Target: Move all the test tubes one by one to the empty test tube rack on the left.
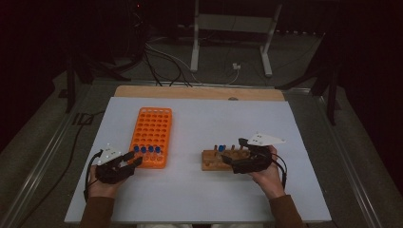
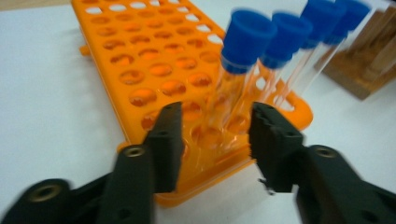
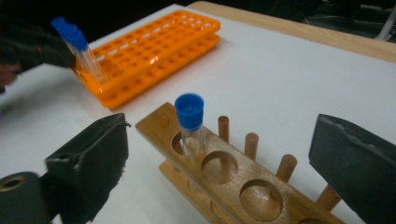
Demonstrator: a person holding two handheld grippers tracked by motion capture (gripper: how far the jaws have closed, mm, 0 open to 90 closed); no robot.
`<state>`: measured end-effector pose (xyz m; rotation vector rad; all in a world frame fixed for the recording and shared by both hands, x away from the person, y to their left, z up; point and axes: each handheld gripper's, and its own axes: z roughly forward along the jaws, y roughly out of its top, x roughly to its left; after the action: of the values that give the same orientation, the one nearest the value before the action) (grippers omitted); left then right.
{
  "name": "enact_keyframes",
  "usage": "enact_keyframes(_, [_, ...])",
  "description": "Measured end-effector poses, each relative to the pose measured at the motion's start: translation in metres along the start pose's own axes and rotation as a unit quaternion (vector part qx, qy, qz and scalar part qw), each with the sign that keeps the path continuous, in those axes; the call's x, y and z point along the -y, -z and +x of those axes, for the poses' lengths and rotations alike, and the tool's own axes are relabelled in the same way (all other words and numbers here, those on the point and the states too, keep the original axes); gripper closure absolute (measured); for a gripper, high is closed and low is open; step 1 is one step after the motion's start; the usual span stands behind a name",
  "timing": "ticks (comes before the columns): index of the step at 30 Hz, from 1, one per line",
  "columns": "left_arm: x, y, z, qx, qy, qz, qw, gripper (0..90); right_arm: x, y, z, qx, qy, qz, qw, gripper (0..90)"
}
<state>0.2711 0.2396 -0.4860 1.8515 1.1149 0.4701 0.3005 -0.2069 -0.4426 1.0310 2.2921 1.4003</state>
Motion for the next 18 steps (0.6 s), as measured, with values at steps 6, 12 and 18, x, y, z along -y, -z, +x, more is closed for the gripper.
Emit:
enact_keyframes(6, [-0.005, 0.007, -0.002, -0.010, 0.016, -0.036, 0.9992, 26.8, 0.002, -0.009, 0.005, -0.009, 0.013, 0.010, 0.9998, 20.1])
enact_keyframes(12, [-0.008, 0.009, -0.005, -0.011, 0.032, -0.060, 0.9976, 4.8, 0.004, -0.018, 0.012, -0.015, 0.056, 0.029, 0.9979, 56.6])
enact_keyframes(18, [-0.009, 0.010, -0.008, -0.015, 0.033, -0.063, 0.9973, 3.7, 0.005, -0.025, 0.015, -0.007, 0.071, 0.028, 0.9971, 75.2])
